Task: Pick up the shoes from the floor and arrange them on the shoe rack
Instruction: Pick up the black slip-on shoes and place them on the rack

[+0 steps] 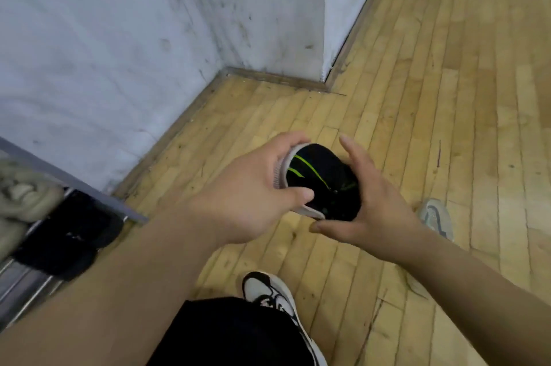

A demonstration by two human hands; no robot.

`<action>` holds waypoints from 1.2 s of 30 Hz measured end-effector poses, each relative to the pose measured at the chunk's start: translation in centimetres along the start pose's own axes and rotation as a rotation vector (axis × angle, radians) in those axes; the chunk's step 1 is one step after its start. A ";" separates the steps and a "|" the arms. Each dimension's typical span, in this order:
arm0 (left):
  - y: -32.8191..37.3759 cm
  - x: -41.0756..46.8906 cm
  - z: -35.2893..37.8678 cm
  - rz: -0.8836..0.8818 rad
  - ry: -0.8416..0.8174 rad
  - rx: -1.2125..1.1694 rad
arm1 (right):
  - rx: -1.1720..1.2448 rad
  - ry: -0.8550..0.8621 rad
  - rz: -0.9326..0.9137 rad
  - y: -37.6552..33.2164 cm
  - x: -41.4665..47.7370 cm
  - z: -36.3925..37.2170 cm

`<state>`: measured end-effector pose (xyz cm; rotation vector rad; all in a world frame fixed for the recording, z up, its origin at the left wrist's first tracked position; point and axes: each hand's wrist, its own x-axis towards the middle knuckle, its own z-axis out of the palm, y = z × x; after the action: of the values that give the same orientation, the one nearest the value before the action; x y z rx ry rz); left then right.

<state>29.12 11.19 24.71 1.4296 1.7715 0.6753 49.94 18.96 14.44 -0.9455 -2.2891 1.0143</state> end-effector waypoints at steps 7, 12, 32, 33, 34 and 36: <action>-4.3 -21.0 -12.1 -0.011 0.590 -0.516 | -0.174 -0.362 -0.517 -16.8 8.3 4.0; -8.0 -40.4 -13.1 0.003 1.041 -0.627 | -0.295 -0.526 -0.970 -34.8 7.4 14.5; -22.9 -75.4 27.2 -0.825 2.071 -1.233 | -0.919 -1.482 -1.656 -45.1 -37.3 51.7; -24.0 -75.0 27.1 -0.855 2.073 -1.233 | -0.930 -1.449 -1.627 -45.2 -37.0 52.1; -25.4 -74.9 26.8 -0.883 2.085 -1.226 | -0.929 -1.390 -1.581 -45.2 -36.5 53.0; -28.0 -74.5 25.8 -1.011 2.085 -1.166 | -0.919 -1.247 -1.364 -45.8 -35.2 54.5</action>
<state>41.11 -69.08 4.44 -1.5873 1.9122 2.2152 19.91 -54.47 11.31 1.4847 -3.2845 -0.3033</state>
